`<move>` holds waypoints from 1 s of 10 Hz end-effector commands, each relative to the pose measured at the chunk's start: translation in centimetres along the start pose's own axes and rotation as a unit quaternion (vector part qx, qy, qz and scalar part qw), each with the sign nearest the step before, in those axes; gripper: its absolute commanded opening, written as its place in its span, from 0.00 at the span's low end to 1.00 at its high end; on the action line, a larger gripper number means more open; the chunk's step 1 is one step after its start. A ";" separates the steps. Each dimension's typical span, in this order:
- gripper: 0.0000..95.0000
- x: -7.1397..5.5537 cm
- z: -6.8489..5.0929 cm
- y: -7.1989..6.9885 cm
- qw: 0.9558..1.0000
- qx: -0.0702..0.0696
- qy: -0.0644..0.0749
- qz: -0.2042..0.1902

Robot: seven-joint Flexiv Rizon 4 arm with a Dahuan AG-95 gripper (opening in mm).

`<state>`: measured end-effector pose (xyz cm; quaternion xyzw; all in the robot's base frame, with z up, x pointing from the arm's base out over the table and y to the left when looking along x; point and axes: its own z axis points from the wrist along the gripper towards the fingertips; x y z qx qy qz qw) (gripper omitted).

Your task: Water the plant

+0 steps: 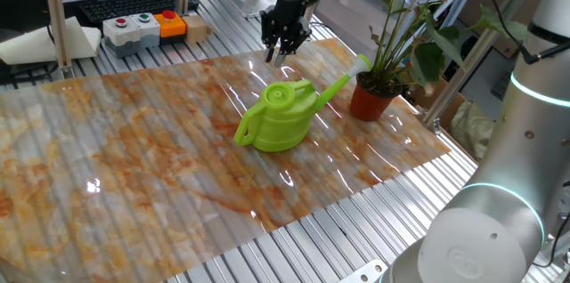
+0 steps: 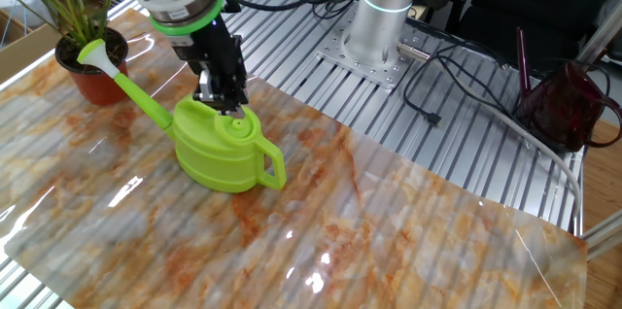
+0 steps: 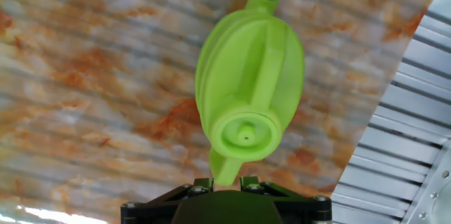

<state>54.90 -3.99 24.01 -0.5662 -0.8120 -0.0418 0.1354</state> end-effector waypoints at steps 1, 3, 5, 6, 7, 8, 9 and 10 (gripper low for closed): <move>0.20 0.5 0.4 -0.2 1.000 0.000 -0.020 -0.006; 0.20 0.9 0.5 -0.3 1.000 0.000 -0.023 -0.008; 0.20 1.6 0.7 -0.4 0.999 -0.013 -0.029 0.013; 0.20 2.2 1.0 -0.4 0.999 -0.024 -0.035 0.028; 0.20 2.4 1.1 -0.3 0.999 -0.024 -0.038 0.031; 0.20 2.8 1.4 -0.2 0.998 -0.023 -0.041 0.035; 0.20 2.9 1.5 -0.2 0.998 -0.024 -0.042 0.035; 0.20 3.1 1.9 -0.2 0.998 -0.028 -0.044 0.041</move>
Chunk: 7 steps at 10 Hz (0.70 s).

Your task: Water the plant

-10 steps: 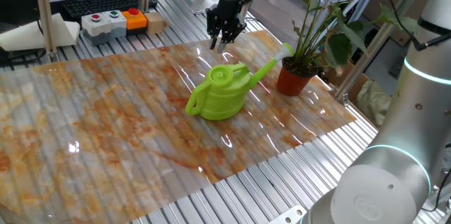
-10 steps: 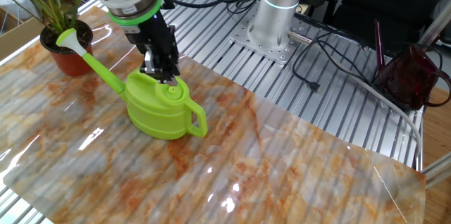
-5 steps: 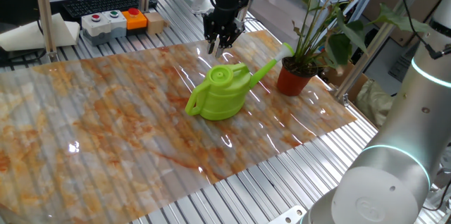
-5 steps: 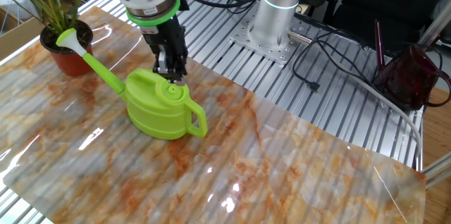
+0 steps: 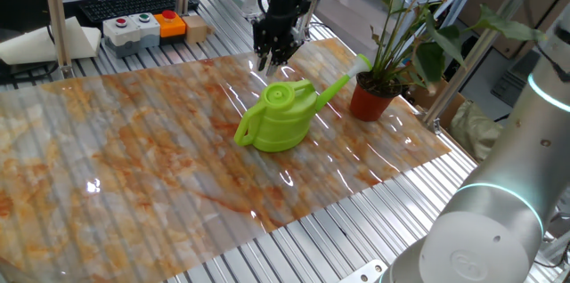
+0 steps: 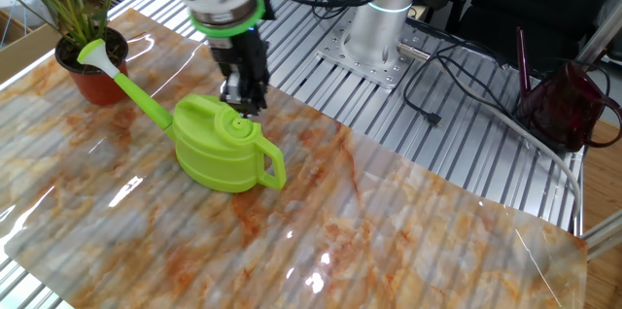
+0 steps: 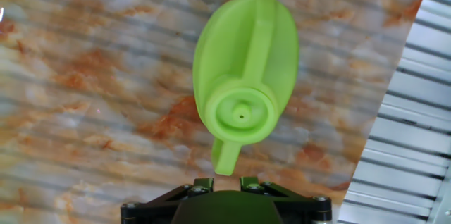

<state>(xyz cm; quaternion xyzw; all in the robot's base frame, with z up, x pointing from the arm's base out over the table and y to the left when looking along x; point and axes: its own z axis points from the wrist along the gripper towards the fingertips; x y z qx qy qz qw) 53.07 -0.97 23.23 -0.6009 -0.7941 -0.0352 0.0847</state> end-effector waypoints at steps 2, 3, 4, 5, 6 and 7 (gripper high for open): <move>0.20 0.4 0.7 0.2 1.000 -0.005 -0.005 0.011; 0.20 0.5 0.9 0.2 1.000 -0.006 -0.005 0.015; 0.20 0.6 1.1 0.2 1.000 -0.007 -0.005 0.016; 0.20 0.7 1.2 0.3 1.000 -0.007 -0.007 0.020; 0.20 0.8 1.4 0.4 1.000 -0.006 -0.012 0.026; 0.20 0.8 1.6 0.5 0.999 -0.005 -0.019 0.029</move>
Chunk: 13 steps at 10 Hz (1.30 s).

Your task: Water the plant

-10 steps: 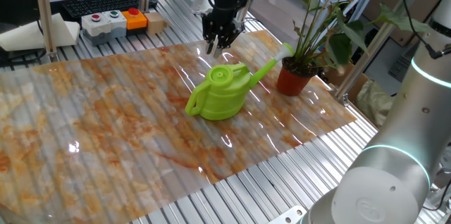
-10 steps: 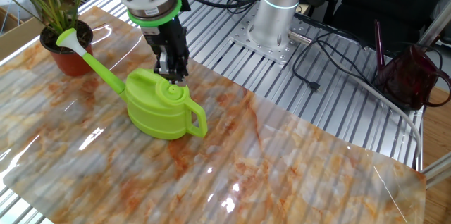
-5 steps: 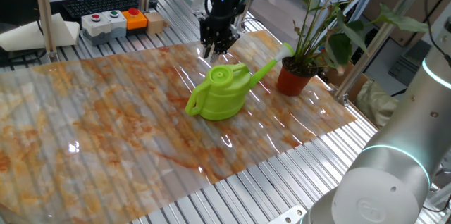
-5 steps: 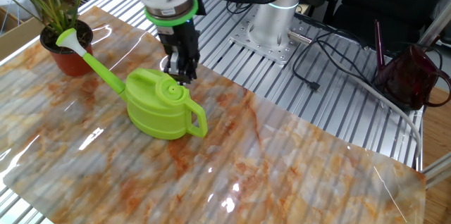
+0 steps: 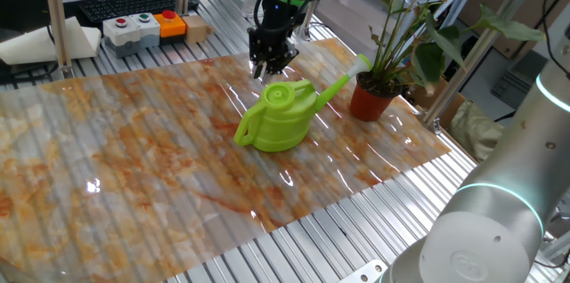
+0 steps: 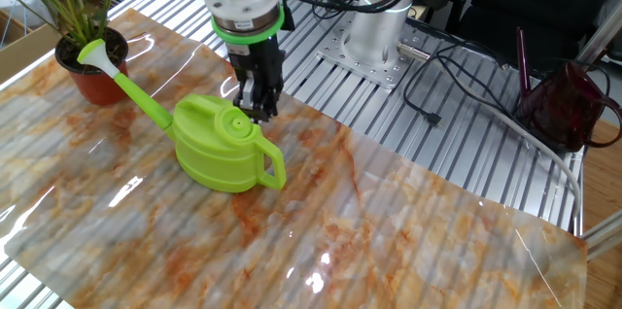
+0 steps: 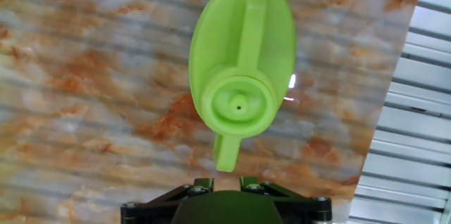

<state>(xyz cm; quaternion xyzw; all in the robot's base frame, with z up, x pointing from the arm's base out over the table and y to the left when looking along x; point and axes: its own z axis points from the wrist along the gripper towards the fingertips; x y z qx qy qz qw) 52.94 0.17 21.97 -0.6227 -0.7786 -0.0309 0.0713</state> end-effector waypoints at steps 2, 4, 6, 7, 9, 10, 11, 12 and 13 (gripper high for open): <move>0.40 0.0 0.8 0.6 1.000 0.006 -0.027 -0.002; 0.40 -0.1 1.2 0.7 0.999 0.007 -0.034 -0.005; 0.40 -0.4 1.7 0.6 0.999 0.007 -0.037 -0.012; 0.40 -0.4 1.9 0.5 0.999 0.004 -0.038 -0.013; 0.40 -0.6 2.5 0.3 0.999 -0.006 -0.037 -0.004; 0.40 -0.6 2.6 0.3 0.999 -0.008 -0.037 -0.001; 0.40 -0.8 3.0 0.1 0.999 -0.024 -0.045 0.017; 0.40 -0.9 3.2 0.0 0.998 -0.031 -0.048 0.029; 0.40 -1.0 3.4 0.0 0.997 -0.037 -0.048 0.037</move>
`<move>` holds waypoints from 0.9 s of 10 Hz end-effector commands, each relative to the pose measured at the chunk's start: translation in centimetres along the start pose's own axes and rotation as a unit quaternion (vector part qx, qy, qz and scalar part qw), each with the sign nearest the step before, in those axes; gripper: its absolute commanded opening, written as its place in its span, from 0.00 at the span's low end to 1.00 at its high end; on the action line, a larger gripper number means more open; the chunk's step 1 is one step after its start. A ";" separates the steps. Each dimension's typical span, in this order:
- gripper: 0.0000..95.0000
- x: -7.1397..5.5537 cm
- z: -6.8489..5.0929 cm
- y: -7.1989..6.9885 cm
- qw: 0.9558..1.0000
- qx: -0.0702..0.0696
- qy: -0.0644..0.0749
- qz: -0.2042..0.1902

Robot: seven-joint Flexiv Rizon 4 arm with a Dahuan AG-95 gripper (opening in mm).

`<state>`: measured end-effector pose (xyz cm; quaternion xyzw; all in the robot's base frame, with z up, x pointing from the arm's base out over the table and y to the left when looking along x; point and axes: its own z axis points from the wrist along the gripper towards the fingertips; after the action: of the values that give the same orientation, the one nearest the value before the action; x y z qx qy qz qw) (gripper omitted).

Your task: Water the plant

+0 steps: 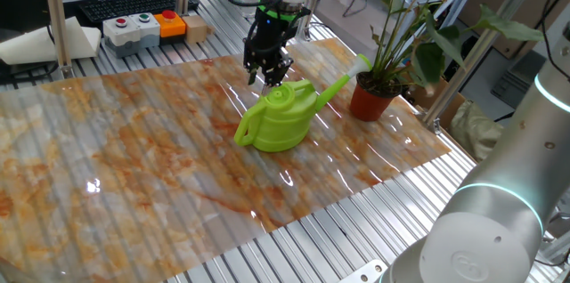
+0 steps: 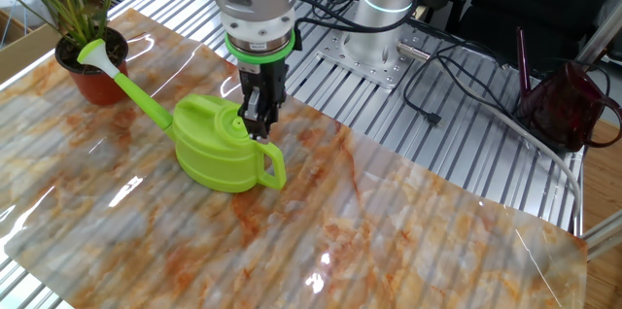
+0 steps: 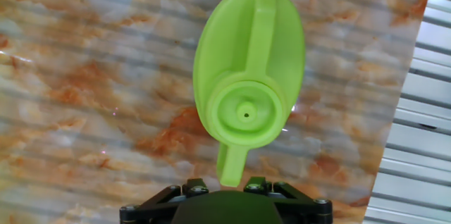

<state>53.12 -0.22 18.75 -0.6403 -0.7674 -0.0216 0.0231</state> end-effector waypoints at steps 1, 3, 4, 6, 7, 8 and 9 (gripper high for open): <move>0.40 -0.2 0.5 -0.3 1.000 -0.017 -0.006 0.022; 0.40 -0.2 1.1 -0.4 0.999 -0.023 -0.010 0.024; 0.40 -0.2 1.5 -0.6 0.999 -0.026 -0.010 0.024; 0.40 0.0 1.8 -0.6 0.999 -0.032 -0.011 0.025; 0.40 0.0 2.0 -0.6 0.999 -0.033 -0.012 0.027; 0.40 0.1 2.2 -0.5 0.999 -0.034 -0.012 0.026; 0.40 0.1 2.4 -0.4 0.999 -0.035 -0.013 0.026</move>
<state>52.74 0.05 16.17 -0.6595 -0.7506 -0.0395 -0.0106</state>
